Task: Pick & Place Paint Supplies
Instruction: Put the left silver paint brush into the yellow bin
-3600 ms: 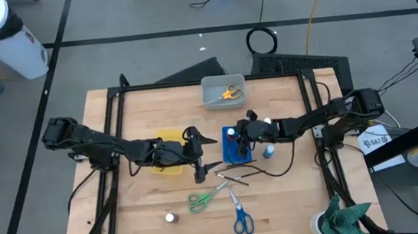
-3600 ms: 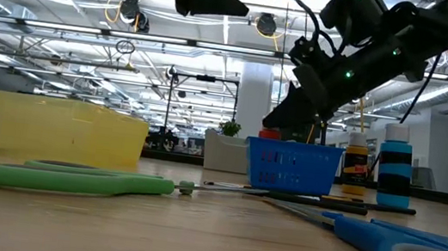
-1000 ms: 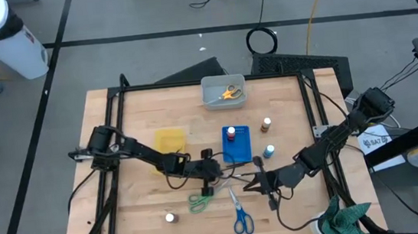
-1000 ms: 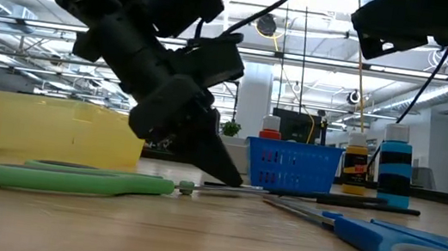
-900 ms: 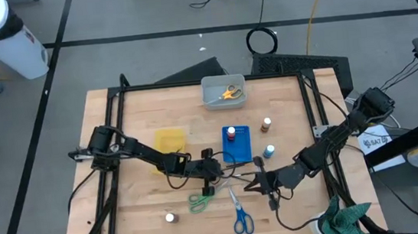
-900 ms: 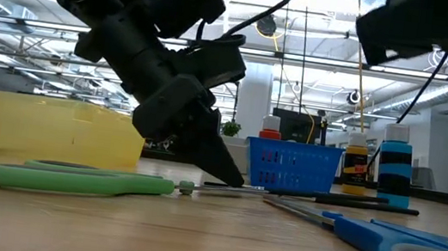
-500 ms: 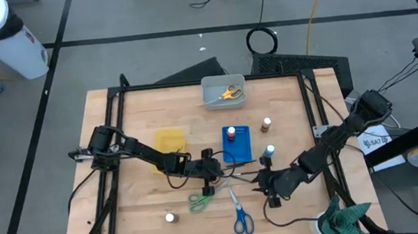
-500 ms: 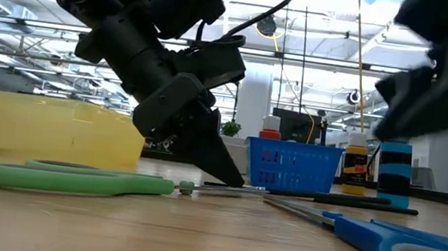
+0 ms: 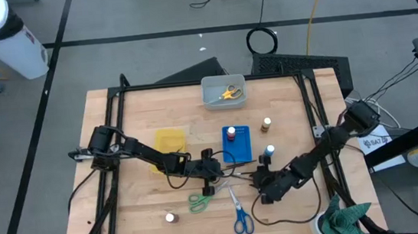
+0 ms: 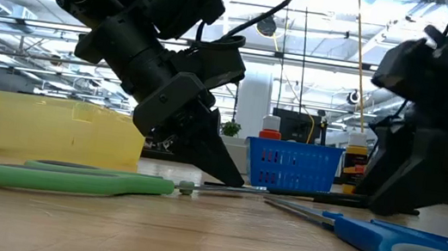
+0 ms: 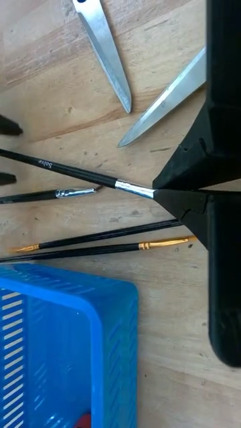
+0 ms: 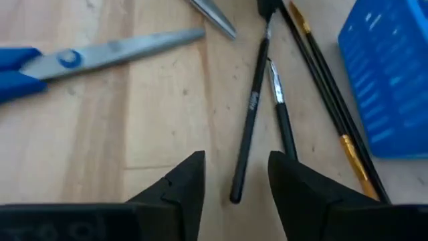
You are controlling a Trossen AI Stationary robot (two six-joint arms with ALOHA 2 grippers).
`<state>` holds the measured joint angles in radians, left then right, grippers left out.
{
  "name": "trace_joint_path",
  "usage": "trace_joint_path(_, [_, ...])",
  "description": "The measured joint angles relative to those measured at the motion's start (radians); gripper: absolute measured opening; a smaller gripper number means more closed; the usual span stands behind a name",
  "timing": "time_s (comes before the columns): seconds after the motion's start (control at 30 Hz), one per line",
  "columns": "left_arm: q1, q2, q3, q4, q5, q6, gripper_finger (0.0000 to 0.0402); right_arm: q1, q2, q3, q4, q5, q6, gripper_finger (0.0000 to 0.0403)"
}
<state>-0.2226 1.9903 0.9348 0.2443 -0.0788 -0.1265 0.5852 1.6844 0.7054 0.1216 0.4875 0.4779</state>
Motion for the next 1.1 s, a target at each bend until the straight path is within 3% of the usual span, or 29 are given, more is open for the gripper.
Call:
trace_joint_path(0.13, [0.0,0.0,0.0,0.0,0.0,0.0,0.0005,-0.016,-0.001,0.0,0.001,-0.047,0.008,0.0115])
trace_joint_path(0.43, [0.0,0.0,-0.001,0.0,0.008,-0.003,0.0005,-0.019,-0.002,-0.001,-0.011,-0.038,-0.007,0.0011])
trace_joint_path(0.7, [-0.008,-0.094,-0.009,-0.028,0.075,-0.042,0.0043,-0.016,-0.012,-0.001,0.008,-0.047,-0.049,0.0006])
trace_joint_path(0.87, [-0.041,-0.237,0.001,0.022,0.035,-0.037,0.0046,-0.008,-0.036,-0.001,0.047,-0.047,-0.09,0.0004])
trace_joint_path(1.1, [-0.084,-0.312,0.009,0.073,0.051,-0.024,0.0047,-0.008,-0.061,0.033,0.091,-0.043,-0.176,0.0003])
